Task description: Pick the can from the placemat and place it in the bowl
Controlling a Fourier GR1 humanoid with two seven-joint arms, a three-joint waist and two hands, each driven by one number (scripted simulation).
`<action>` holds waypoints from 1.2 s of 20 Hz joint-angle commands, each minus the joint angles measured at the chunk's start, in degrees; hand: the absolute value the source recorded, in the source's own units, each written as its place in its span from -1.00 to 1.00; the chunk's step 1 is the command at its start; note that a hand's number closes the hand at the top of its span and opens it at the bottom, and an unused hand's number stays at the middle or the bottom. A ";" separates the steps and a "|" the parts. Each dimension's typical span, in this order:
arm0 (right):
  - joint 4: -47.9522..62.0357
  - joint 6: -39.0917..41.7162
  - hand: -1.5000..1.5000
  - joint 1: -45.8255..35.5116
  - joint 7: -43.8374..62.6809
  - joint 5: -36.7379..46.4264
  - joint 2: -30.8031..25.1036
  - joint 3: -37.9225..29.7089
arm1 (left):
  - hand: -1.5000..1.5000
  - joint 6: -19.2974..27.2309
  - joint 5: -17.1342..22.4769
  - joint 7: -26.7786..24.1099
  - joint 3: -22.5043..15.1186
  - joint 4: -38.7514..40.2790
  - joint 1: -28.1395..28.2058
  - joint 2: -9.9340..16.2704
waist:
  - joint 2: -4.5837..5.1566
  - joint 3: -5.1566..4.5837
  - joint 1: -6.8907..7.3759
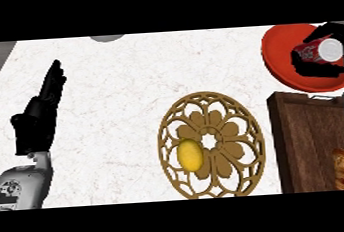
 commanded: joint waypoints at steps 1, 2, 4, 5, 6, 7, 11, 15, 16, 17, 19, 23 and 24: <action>14.44 -6.78 1.00 -6.21 -5.48 4.55 -5.05 -1.62 | 0.00 -0.70 0.36 1.02 0.18 0.03 -1.97 -0.05 | 0.27 0.04 0.78; 16.34 -8.73 1.00 -6.65 -6.73 5.72 -6.48 -1.95 | 0.00 -0.12 -0.41 1.74 -0.77 -2.80 -0.91 -0.31 | 0.41 0.10 1.70; 22.65 -12.29 1.00 -7.46 -10.46 6.39 -6.63 -2.50 | 0.00 0.54 -1.32 -2.19 -0.34 1.31 -0.34 -0.69 | 0.78 0.09 1.59; 25.16 -14.91 1.00 -9.80 -9.52 6.96 -5.76 -2.81 | 0.00 -0.38 -1.17 2.18 -0.87 0.68 -4.86 -0.37 | 0.93 0.16 1.81; 27.83 -15.64 1.00 -10.11 -10.72 6.94 -6.62 -3.45 | 0.00 -0.02 -0.85 -0.89 -0.53 -0.22 -1.52 -0.63 | 1.02 0.15 2.62; 30.48 -15.26 1.00 -13.64 -8.21 7.75 -7.35 -3.23 | 0.00 -0.54 -0.24 -0.51 -0.31 2.70 -3.04 -1.10 | 0.99 0.09 2.09; 37.70 -9.96 1.00 -14.13 -10.20 3.07 -8.86 -7.19 | 0.00 0.20 -1.46 -0.28 -1.04 0.52 -2.14 -1.19 | 1.30 0.23 2.96; 42.30 -4.86 -1.00 -15.22 -13.65 1.61 -9.11 -7.96 | 0.00 -1.90 0.53 0.28 -0.37 -0.26 -2.59 -0.42 | 1.40 0.29 3.64; 42.52 -2.69 -1.00 -16.91 -14.25 0.70 -10.28 -8.69 | 0.00 -0.65 -0.76 0.49 -0.87 0.50 -3.71 -1.12 | 1.70 0.36 3.73; 43.05 -3.75 -1.00 -15.76 -16.95 0.66 -8.79 -8.64 | 0.00 0.66 -2.47 0.36 -2.91 0.16 -3.63 -2.76 | 1.85 0.43 3.69; 44.05 -1.60 -1.00 -16.53 -19.66 -1.54 -8.42 -10.42 | 0.00 -0.34 -0.83 0.30 -0.58 0.80 -4.21 -1.31 | 1.70 0.37 3.40; 45.48 -0.36 -1.00 -17.64 -22.67 -4.68 -10.59 -13.93 | 0.00 -1.19 -0.02 0.37 0.05 1.01 -3.97 -0.86 | 1.59 0.36 3.24; 46.17 -0.07 -1.00 -16.91 -23.88 -5.29 -10.50 -14.58 | 0.00 -0.57 -0.83 -0.87 -0.35 1.28 -3.66 -1.20 | 1.70 0.38 3.18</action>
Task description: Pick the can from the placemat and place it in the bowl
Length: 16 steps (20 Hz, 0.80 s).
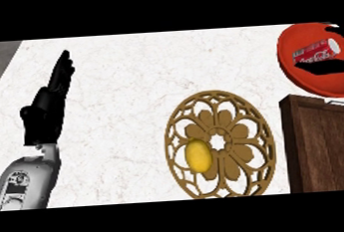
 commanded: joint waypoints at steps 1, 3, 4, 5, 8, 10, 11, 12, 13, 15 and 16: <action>2.34 4.16 -1.00 -1.26 -3.61 -2.93 -2.63 -2.89 | 0.00 0.26 -0.11 0.29 0.45 1.14 -1.43 -0.23 | -0.23 -0.04 -0.98; 3.75 5.73 -1.00 0.28 -4.43 -4.10 -4.60 -4.37 | 0.00 -0.43 -0.16 -0.14 0.02 -0.15 0.34 0.27 | -0.05 0.04 -0.38; 4.07 7.95 -1.00 1.74 -5.87 -5.66 -6.41 -5.90 | 0.00 -0.16 -0.05 0.65 0.23 -2.66 2.28 0.53 | -0.56 0.05 -0.53; 4.58 7.47 -1.00 0.42 -5.22 -5.17 -5.63 -5.42 | 0.00 -0.43 0.44 -0.77 1.17 0.68 0.80 0.52 | -0.27 -0.05 -0.93; 5.75 14.14 -1.00 0.74 -5.46 -6.77 -9.89 -6.85 | 0.00 -0.03 0.25 -1.03 0.86 0.35 1.73 -0.14 | -0.51 -0.05 -1.44; 6.60 17.81 -1.00 3.35 -6.98 -7.77 -12.36 -7.81 | 0.00 -0.62 0.53 0.66 1.89 -0.89 1.30 1.27 | -0.81 -0.03 -2.02; 7.03 20.35 -1.00 2.55 -6.32 -8.56 -12.76 -8.31 | 0.00 1.24 -0.79 -1.05 0.81 -0.74 3.20 -0.55 | -1.04 -0.10 -2.22; 7.29 20.57 -1.00 4.41 -8.63 -8.76 -12.46 -8.63 | 0.00 -0.61 0.62 0.61 2.43 0.06 -0.38 1.40 | -0.51 0.04 -2.08; 7.67 23.57 -1.00 3.77 -7.97 -9.70 -13.61 -9.35 | 0.00 -0.65 0.79 -0.62 1.09 -0.89 2.96 0.02 | -0.86 -0.03 -1.93; 7.83 29.73 -1.00 6.45 -10.82 -10.08 -16.40 -9.46 | 0.00 1.02 -0.25 1.41 1.39 -0.98 1.24 -0.43 | -1.06 0.02 -2.84; 7.93 29.36 -1.00 7.97 -12.92 -10.17 -14.77 -9.48 | 0.00 0.70 -0.37 0.32 0.68 -1.12 3.27 -0.78 | -0.99 0.02 -2.40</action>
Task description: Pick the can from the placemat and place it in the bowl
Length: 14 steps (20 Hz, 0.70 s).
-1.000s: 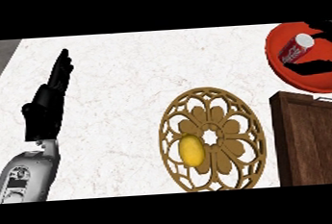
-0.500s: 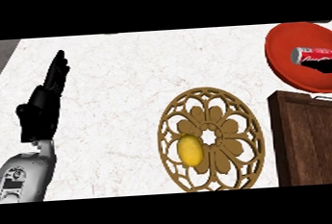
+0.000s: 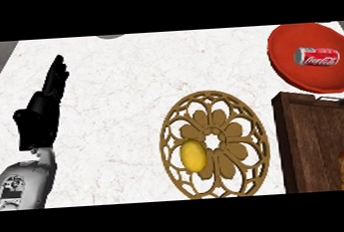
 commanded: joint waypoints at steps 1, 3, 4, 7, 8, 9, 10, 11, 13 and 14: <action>0.81 9.49 -1.00 3.60 -3.67 -0.73 -3.59 -0.27 | 0.00 -0.54 0.24 -0.28 0.85 -0.56 0.68 0.87 | -0.22 0.01 -0.36; 0.61 9.31 -1.00 6.45 -6.49 -1.43 -3.63 -0.98 | 0.00 -1.16 1.04 0.06 1.50 -0.84 0.72 1.28 | -0.15 0.07 -0.33; -0.12 10.15 -1.00 6.32 -7.34 -0.53 -2.66 0.26 | 0.00 -1.13 0.57 -2.47 1.98 2.77 0.12 1.38 | -0.11 -0.01 -0.81; -0.08 12.63 -1.00 7.84 -7.80 -1.52 -3.97 -0.32 | 0.00 0.37 -0.05 -2.94 0.44 0.63 1.81 -0.93 | -0.31 0.01 -0.74; -0.59 12.78 -1.00 8.82 -9.42 -1.37 -3.01 0.10 | 0.00 -1.65 1.03 -0.20 2.38 -0.12 0.70 2.08 | -0.48 0.03 -0.73; -1.21 12.63 -1.00 9.12 -9.61 -0.63 -2.81 1.08 | 0.00 -1.20 0.97 -0.13 1.34 -0.95 1.16 0.67 | -0.58 -0.01 -0.77; -0.88 12.93 -1.00 9.00 -8.96 -1.27 -3.39 0.51 | 0.00 0.24 -0.47 -1.85 0.09 -0.24 1.73 -0.84 | -0.40 0.03 -0.69; -1.55 11.62 -1.00 8.50 -9.30 -1.03 -2.20 0.98 | 0.00 -1.14 1.17 -0.53 2.08 1.04 -0.04 0.67 | -0.37 0.01 -0.70; -1.40 12.95 -1.00 9.70 -10.03 -1.75 -2.80 0.59 | 0.00 -0.55 0.09 -0.12 2.07 0.94 -1.20 1.03 | -0.30 0.08 -0.92; -1.64 13.91 -1.00 11.54 -11.79 -1.40 -2.46 1.23 | 0.00 -0.39 -0.09 -0.46 1.56 1.29 -0.06 0.37 | -0.44 0.04 -1.23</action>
